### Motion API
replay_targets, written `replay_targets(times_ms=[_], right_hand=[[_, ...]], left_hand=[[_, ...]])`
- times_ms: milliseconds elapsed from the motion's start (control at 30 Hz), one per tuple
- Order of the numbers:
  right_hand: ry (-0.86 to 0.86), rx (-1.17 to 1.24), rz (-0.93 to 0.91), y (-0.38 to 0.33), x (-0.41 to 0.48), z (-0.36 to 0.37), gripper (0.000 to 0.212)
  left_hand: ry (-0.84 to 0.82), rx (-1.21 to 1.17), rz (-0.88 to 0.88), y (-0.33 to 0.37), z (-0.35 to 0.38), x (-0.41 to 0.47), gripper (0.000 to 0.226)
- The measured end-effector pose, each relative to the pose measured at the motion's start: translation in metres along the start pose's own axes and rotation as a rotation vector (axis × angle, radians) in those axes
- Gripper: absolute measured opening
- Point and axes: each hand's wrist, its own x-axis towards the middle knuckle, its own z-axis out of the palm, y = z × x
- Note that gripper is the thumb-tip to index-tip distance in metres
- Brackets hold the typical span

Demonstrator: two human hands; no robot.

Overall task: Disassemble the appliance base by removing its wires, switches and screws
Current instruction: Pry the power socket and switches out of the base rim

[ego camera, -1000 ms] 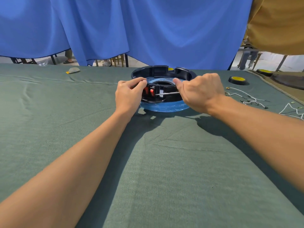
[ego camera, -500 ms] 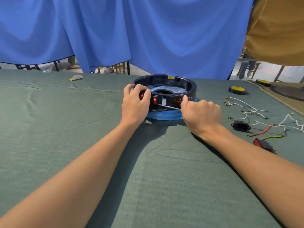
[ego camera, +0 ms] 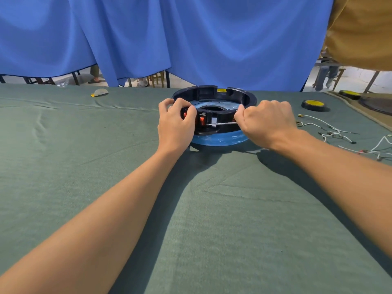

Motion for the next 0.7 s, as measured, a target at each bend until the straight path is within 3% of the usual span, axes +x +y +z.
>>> replay_targets(times_ms=[200,400,700], right_hand=[[0.039,-0.018,0.039,-0.008,-0.013,-0.003,0.057],[0.045,-0.033,0.063,-0.012,-0.016,0.000,0.060],[-0.087,0.109,0.019,0.008,0.003,0.017,0.056]], left_hand=[[0.023,0.023,0.078,0.003,0.002,0.000,0.011],[0.035,0.058,0.048,0.004,0.001,-0.001,0.014],[0.056,0.106,0.033,0.006,-0.003,0.001,0.015]])
